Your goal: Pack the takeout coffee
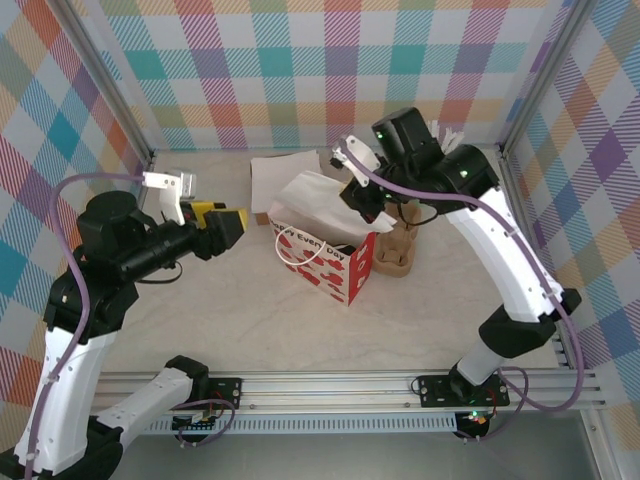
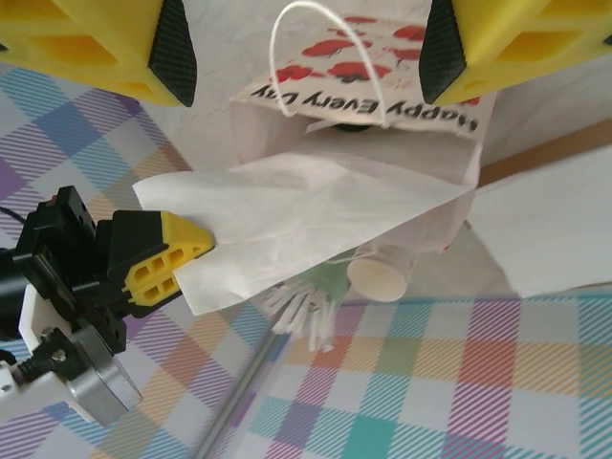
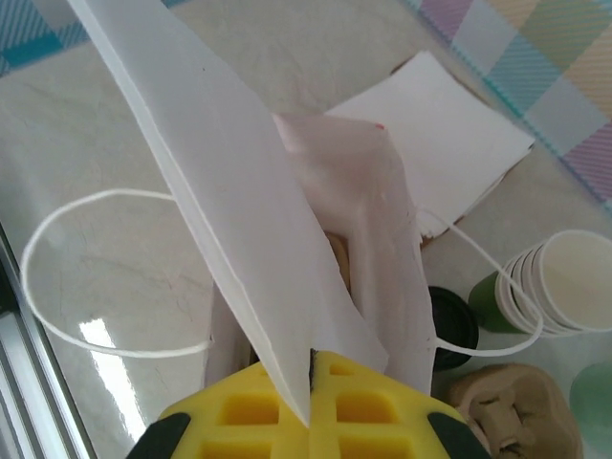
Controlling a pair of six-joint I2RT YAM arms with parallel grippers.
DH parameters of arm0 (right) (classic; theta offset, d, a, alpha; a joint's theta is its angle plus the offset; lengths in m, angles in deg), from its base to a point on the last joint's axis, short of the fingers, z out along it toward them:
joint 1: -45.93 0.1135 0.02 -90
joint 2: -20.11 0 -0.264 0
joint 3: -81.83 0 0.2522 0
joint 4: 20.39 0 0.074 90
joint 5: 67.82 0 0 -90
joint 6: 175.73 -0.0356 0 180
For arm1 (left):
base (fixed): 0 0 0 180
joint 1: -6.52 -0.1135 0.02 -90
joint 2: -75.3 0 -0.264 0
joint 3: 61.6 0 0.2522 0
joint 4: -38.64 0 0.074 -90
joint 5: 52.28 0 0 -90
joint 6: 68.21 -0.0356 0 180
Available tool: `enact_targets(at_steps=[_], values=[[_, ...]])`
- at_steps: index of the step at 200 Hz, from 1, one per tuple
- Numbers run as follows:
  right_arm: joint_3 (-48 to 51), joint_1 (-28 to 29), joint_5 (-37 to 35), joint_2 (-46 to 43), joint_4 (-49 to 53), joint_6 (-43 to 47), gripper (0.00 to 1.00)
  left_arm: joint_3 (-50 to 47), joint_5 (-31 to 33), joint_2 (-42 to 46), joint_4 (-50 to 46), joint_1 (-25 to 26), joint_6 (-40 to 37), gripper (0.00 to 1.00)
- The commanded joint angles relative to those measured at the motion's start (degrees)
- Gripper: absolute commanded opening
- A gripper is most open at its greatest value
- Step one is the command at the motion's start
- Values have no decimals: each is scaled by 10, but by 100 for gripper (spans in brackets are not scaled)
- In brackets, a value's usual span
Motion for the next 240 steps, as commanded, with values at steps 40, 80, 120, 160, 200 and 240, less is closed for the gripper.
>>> enact_targets(at_steps=[40, 80, 120, 160, 200, 240], values=[[-14, -1, -9, 90, 42, 12, 0, -54, 58, 57, -21, 4, 11, 66], [-22, -1, 1, 135, 39, 11, 0, -73, 70, 75, -19, 4, 16, 67], [-18, -1, 11, 174, 21, 6, 0, -79, 72, 72, -14, 3, 17, 67], [-13, -1, 28, 214, 13, 0, 1, -85, 72, 72, -12, 4, 17, 68], [8, -1, 47, 229, 16, -4, 3, -89, 74, 74, -13, 4, 17, 68], [6, -1, 42, 222, 27, 0, 10, -95, 72, 72, -8, 3, 18, 68]])
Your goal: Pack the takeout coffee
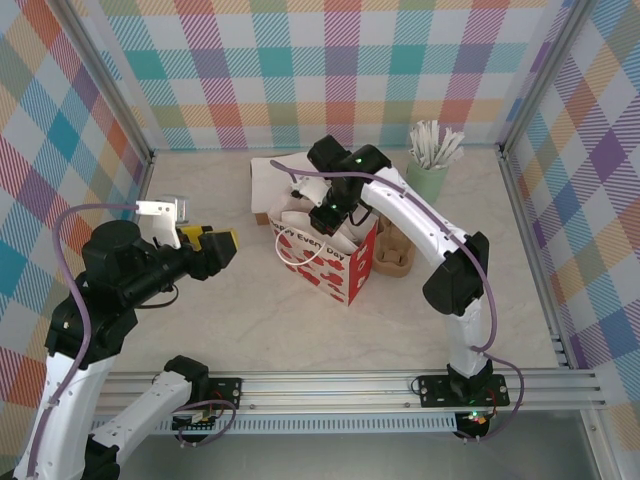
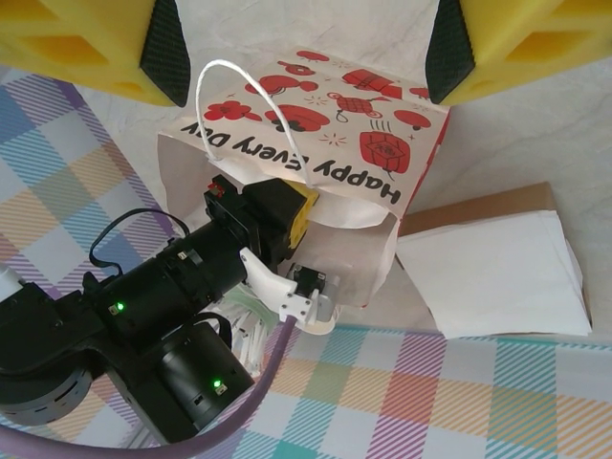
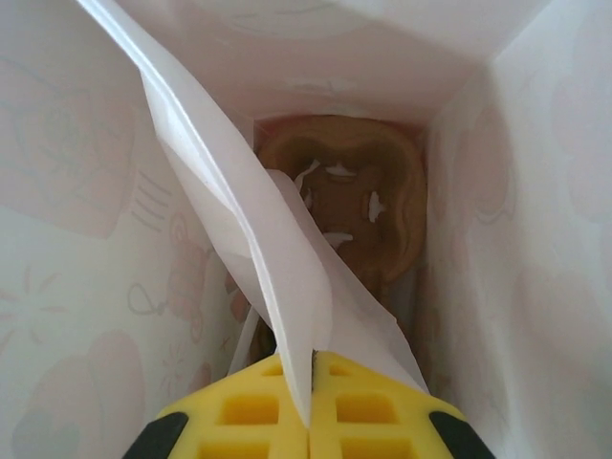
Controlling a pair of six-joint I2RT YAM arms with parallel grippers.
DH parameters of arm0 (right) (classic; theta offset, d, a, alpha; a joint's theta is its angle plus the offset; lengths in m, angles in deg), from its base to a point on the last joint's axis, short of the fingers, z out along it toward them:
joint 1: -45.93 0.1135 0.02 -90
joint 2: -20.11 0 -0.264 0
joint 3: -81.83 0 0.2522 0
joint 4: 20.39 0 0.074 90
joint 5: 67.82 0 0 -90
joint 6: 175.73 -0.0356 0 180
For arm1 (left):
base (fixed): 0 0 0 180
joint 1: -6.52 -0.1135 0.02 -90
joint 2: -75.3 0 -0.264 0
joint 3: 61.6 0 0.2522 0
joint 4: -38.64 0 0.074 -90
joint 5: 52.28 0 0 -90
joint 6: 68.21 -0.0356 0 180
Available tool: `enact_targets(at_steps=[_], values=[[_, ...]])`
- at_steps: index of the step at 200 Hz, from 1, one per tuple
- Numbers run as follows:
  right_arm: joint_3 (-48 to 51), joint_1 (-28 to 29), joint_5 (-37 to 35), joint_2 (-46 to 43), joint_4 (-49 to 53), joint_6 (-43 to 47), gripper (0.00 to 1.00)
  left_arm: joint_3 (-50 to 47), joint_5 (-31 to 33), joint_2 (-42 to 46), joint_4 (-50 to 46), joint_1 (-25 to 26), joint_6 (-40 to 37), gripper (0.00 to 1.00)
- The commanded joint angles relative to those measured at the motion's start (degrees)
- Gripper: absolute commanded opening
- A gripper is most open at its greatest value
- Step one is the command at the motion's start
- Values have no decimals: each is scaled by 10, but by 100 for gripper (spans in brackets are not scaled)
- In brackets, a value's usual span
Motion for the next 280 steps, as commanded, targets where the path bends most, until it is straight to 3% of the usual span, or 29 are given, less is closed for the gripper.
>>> enact_targets(at_steps=[1, 101, 139, 178, 220, 280], values=[[-4, -1, 15, -8, 16, 1, 10, -8, 2, 1, 8, 4, 8, 68], [-48, -8, 2, -111, 41, -20, 55, -22, 3, 2, 24, 3, 17, 71], [-28, -27, -36, -191, 39, -53, 66, -43, 75, 3, 20, 3, 40, 81], [110, -78, -82, -338, -38, -103, 79, -87, 204, 16, 10, 3, 86, 93], [332, -196, -117, -513, -150, -166, 100, -158, 282, 33, 26, -3, 110, 98], [653, -272, -227, -700, -305, -204, 100, -288, 357, 47, 85, -25, 97, 100]])
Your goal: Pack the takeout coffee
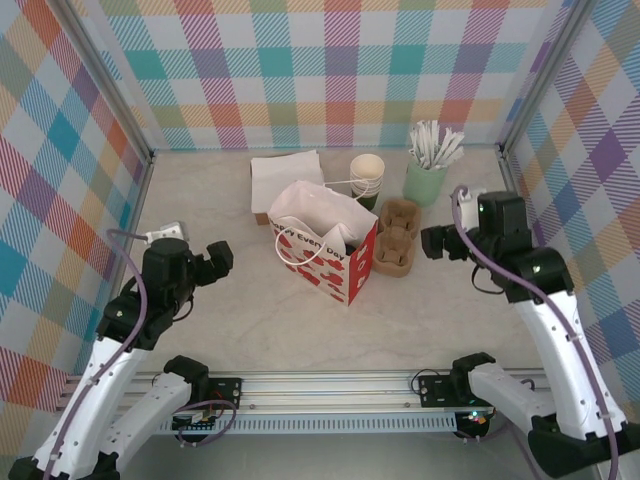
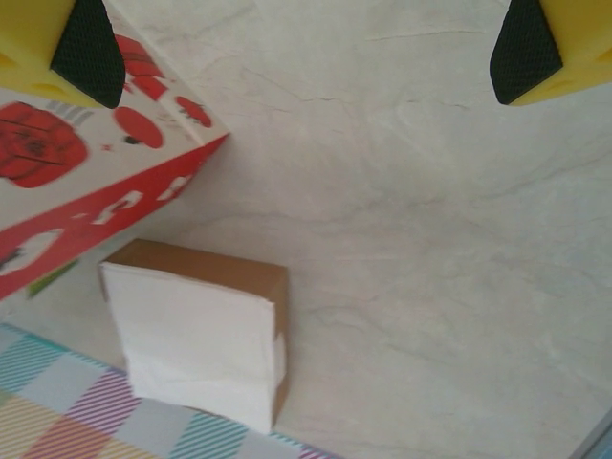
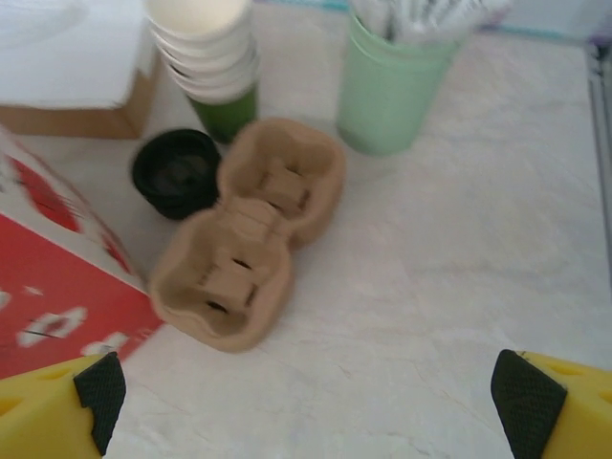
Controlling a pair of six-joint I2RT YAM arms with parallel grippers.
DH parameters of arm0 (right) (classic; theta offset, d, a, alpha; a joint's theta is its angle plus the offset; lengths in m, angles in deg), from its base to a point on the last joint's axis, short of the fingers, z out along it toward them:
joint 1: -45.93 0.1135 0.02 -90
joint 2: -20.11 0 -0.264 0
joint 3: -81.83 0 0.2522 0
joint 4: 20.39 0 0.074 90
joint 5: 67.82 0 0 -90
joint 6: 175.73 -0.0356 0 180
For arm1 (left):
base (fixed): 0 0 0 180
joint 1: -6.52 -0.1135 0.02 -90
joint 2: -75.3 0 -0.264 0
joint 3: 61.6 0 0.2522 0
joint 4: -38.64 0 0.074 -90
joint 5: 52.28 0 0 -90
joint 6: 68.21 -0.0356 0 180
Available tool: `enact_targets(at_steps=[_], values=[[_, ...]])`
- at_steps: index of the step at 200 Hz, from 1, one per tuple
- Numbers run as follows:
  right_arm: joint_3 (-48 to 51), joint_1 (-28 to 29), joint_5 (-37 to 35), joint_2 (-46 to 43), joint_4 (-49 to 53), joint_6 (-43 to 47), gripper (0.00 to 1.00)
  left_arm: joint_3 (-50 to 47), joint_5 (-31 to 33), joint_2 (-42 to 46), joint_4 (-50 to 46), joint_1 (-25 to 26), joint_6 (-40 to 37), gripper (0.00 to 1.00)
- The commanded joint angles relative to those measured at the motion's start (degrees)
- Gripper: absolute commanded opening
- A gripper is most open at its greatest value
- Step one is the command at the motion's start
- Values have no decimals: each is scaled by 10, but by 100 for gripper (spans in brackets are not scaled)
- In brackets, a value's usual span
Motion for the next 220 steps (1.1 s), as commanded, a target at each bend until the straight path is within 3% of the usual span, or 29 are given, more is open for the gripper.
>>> enact_targets(at_steps=[1, 54, 90, 124, 169, 196, 220], values=[[90, -14, -64, -46, -98, -37, 100, -49, 53, 11, 52, -16, -5, 100], [332, -54, -155, -99, -279, -128, 100, -176, 134, 1, 179, -41, -45, 100], [443, -80, -157, -40, -465, -160, 100, -223, 134, -37, 269, -53, -99, 100], [474, -82, -153, 96, -644, -155, 100, -226, 81, -121, 354, -67, -134, 100], [455, -83, -118, 225, -844, -85, 100, -252, 39, -208, 518, -74, -219, 100], [448, -84, -75, 280, -936, -4, 100, -279, -16, -250, 615, -87, -249, 100], [463, -107, -24, 328, -1003, -10, 100, -308, -36, -284, 699, -97, -254, 100]])
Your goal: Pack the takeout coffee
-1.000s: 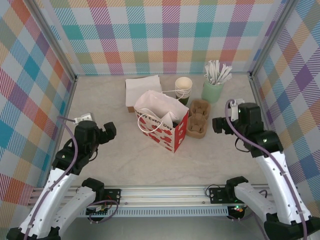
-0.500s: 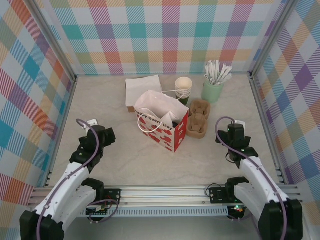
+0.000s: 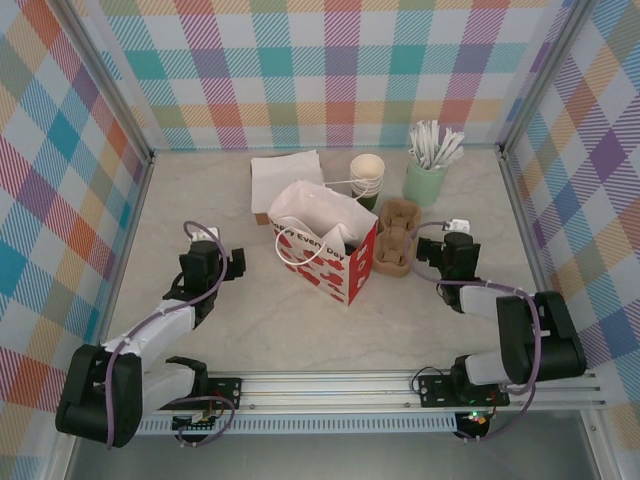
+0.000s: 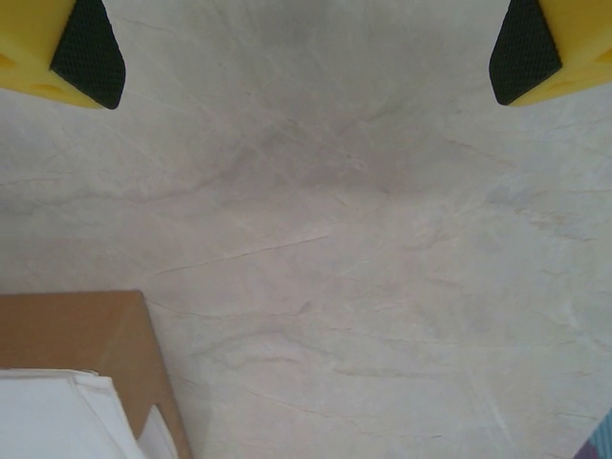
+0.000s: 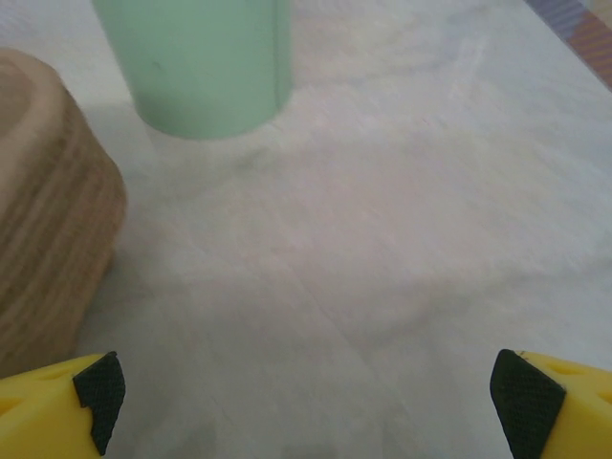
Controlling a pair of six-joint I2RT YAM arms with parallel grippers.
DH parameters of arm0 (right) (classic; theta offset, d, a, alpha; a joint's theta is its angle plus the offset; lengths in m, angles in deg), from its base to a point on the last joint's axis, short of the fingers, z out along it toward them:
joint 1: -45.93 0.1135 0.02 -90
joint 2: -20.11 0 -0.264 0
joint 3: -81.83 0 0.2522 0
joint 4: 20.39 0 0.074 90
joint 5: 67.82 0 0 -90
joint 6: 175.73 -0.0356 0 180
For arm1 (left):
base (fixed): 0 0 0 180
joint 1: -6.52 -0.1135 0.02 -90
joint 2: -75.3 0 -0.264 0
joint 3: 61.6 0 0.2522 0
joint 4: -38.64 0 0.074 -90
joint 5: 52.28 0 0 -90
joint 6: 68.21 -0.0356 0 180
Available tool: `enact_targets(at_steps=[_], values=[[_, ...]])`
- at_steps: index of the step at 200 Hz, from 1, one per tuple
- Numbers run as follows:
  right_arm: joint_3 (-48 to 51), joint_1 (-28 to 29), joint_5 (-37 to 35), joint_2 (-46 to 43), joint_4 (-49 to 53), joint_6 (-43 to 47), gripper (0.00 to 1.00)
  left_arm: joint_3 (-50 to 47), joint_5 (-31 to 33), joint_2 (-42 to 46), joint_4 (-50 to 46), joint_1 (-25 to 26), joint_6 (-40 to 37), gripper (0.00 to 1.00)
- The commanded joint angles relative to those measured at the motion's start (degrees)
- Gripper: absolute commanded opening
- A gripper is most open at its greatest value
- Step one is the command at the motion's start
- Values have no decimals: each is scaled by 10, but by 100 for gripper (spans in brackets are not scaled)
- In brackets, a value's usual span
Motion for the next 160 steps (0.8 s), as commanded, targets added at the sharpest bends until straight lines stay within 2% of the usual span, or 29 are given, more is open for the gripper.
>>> enact_targets(at_steps=[1, 15, 27, 37, 44, 52, 59, 92, 121, 131, 143, 152, 160], values=[[3, -19, 63, 25, -123, 31, 100, -27, -40, -26, 132, -13, -28, 100], [24, -27, 85, 30, -161, 31, 100, -30, -55, -36, 155, -17, -37, 100], [35, -31, 73, 69, -233, 25, 100, -37, -63, -44, 189, -20, -43, 100], [8, -39, 89, 51, -146, 16, 100, -42, -69, -54, 217, -24, -46, 100], [2, -45, 89, 63, -157, 10, 100, -45, -74, -61, 234, -28, -47, 100], [-5, -52, 97, 53, -122, 2, 100, -45, -82, -70, 252, -30, -49, 100], [-1, -54, 97, 61, -146, 5, 100, -45, -91, -79, 267, -34, -52, 100], [-5, -55, 99, 56, -129, 3, 100, -33, -116, -144, 331, -42, -68, 100], [-4, -54, 98, 56, -131, 4, 100, -40, -113, -257, 461, -47, -73, 100], [-4, -54, 98, 57, -132, 4, 100, -25, -111, -238, 396, -48, -68, 100], [-3, -54, 98, 57, -133, 5, 100, -15, -101, -250, 401, -48, -66, 100], [-3, -54, 98, 57, -135, 5, 100, 6, -87, -249, 355, -50, -56, 100], [-4, -54, 99, 57, -133, 6, 100, 18, -101, -253, 341, -65, -45, 100]])
